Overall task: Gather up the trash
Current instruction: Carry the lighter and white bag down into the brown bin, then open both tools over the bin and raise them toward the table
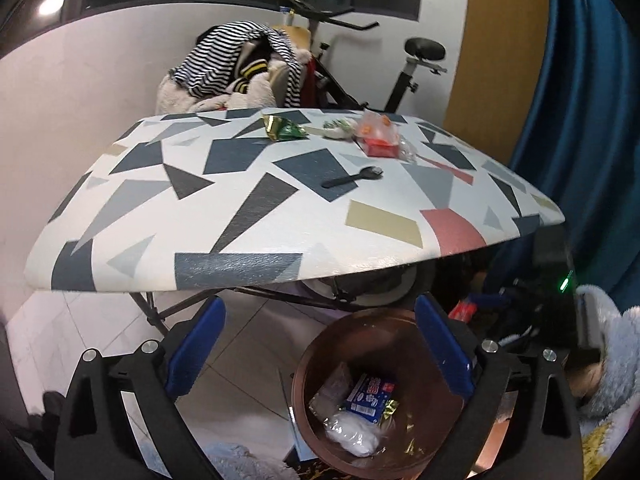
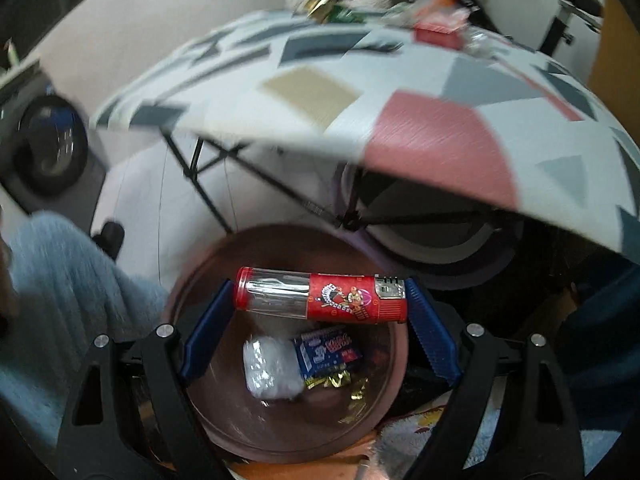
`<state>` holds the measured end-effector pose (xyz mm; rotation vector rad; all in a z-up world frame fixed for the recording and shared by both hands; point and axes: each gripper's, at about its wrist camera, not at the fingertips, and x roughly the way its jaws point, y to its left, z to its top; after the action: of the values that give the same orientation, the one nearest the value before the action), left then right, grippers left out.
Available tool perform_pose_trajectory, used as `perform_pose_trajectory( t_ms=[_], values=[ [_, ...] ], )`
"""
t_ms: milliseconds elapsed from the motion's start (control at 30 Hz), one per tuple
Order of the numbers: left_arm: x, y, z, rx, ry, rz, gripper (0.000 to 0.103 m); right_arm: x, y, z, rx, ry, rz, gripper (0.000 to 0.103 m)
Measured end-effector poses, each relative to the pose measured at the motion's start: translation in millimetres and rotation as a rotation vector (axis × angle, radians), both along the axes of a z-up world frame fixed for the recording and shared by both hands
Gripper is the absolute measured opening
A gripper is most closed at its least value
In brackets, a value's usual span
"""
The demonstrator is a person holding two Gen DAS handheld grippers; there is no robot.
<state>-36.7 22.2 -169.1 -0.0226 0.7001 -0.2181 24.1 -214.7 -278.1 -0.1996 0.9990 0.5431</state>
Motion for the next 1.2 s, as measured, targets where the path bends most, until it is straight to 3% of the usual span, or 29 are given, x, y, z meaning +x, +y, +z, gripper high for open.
perform_pose_trajectory(
  t_ms=[300, 733, 833, 1200],
  values=[
    [2.6, -2.5, -9.6, 0.02, 0.007, 0.018, 0.093, -3.3, 9.0, -14.8, -0.052, 0.031, 0.007, 0.084],
    [6.7, 11.6, -14.8, -0.037, 0.033, 0.081, 0.093, -1.5, 4.7, -11.8, -0.046, 0.025, -0.009, 0.085],
    [6.7, 10.8, -15.1, -0.031, 0.033, 0.078, 0.093, -2.1, 4.7, -8.6, -0.047, 0.009, -0.016, 0.096],
    [6.9, 9.7, -15.6, -0.029, 0.034, 0.072, 0.093, -2.3, -12.9, 12.5, -0.004, -0.067, -0.089, 0.097]
  ],
)
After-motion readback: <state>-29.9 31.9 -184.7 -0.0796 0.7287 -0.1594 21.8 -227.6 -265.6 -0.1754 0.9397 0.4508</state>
